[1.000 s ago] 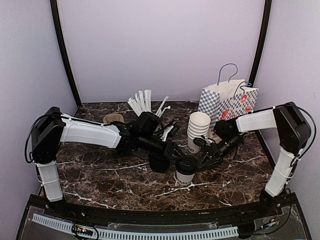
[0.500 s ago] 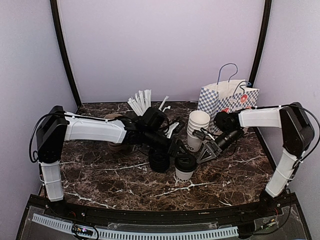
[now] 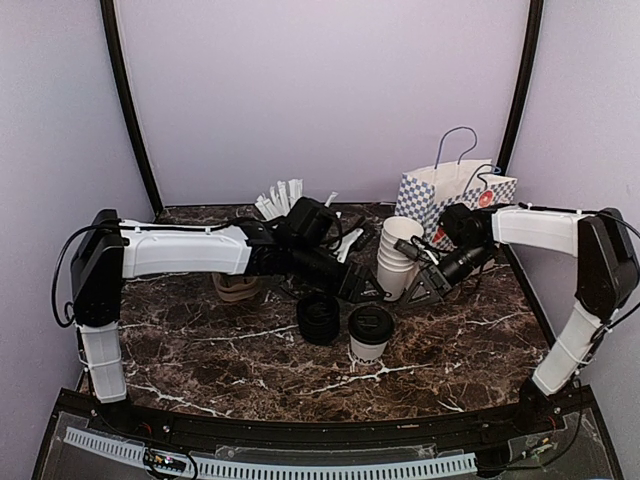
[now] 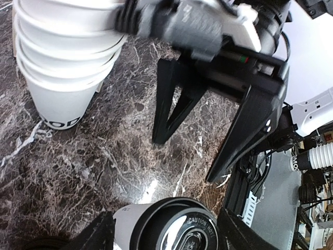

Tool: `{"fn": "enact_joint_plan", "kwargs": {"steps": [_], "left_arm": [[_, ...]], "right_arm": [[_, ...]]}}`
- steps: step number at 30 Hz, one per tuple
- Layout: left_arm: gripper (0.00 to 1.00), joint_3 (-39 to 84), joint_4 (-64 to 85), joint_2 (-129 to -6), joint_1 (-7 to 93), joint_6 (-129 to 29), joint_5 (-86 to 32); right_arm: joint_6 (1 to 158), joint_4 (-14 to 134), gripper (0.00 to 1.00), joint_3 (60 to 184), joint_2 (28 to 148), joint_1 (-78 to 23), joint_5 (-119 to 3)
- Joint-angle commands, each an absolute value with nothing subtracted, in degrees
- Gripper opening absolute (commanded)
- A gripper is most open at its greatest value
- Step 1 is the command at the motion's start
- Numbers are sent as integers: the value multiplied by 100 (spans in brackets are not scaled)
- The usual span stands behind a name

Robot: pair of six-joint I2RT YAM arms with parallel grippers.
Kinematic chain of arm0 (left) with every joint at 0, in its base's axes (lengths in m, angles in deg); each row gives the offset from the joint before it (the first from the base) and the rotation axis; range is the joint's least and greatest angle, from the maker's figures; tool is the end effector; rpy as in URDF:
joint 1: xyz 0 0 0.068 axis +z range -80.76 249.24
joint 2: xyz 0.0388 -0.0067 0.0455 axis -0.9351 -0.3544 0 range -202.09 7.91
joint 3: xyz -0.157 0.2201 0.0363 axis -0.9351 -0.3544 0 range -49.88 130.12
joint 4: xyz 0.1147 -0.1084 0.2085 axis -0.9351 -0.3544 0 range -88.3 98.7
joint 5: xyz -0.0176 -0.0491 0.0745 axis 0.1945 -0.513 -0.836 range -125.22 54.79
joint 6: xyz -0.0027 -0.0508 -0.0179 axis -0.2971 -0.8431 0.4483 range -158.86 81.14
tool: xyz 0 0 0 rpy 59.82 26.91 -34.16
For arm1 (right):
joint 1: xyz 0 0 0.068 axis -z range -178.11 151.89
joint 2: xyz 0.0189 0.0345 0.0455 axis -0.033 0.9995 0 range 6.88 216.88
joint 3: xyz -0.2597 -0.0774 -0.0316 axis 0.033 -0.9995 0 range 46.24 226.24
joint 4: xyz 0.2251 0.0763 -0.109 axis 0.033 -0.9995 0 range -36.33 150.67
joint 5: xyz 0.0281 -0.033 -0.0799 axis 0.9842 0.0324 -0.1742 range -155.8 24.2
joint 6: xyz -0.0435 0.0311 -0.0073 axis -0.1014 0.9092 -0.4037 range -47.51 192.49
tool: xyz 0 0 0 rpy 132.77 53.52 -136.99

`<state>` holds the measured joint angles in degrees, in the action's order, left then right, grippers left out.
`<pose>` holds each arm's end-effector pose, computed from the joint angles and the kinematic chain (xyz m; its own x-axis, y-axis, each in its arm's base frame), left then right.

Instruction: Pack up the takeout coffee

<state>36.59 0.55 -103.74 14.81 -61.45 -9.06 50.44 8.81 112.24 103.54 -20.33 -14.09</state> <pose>0.2509 -0.3778 0.2507 -0.6579 0.3270 -0.6784 0.7491 0.3771 -0.5446 0.2713 0.1411 0.2072 -0.7273 -0.5483 -0.4127 -0.6493 0.3552 0.6725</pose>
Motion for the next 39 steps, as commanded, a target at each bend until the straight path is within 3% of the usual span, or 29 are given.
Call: {"fn": "enact_joint_plan", "kwargs": {"steps": [1, 7, 15, 24, 39], "left_arm": [[71, 3274, 11, -9689, 1381, -5856, -1029], [70, 2761, -382, -9298, 997, -5643, -1607], [72, 2185, -458, -8968, 716, -5930, -2182], [81, 2038, -564, -8931, 471, -5771, -2542], [83, 1914, -217, -9152, 216, -5848, -2984]], "right_arm": [[4812, 814, 65, 11314, 9868, -1894, -1822], [4651, 991, 66, 11147, 9308, -1894, -2262], [4651, 1278, 66, 10884, 9226, -1892, -1989], [4384, 1262, 67, 10645, 8853, -1932, -1991], [4341, 1681, 70, 10582, 8817, -3105, -2961]]}}
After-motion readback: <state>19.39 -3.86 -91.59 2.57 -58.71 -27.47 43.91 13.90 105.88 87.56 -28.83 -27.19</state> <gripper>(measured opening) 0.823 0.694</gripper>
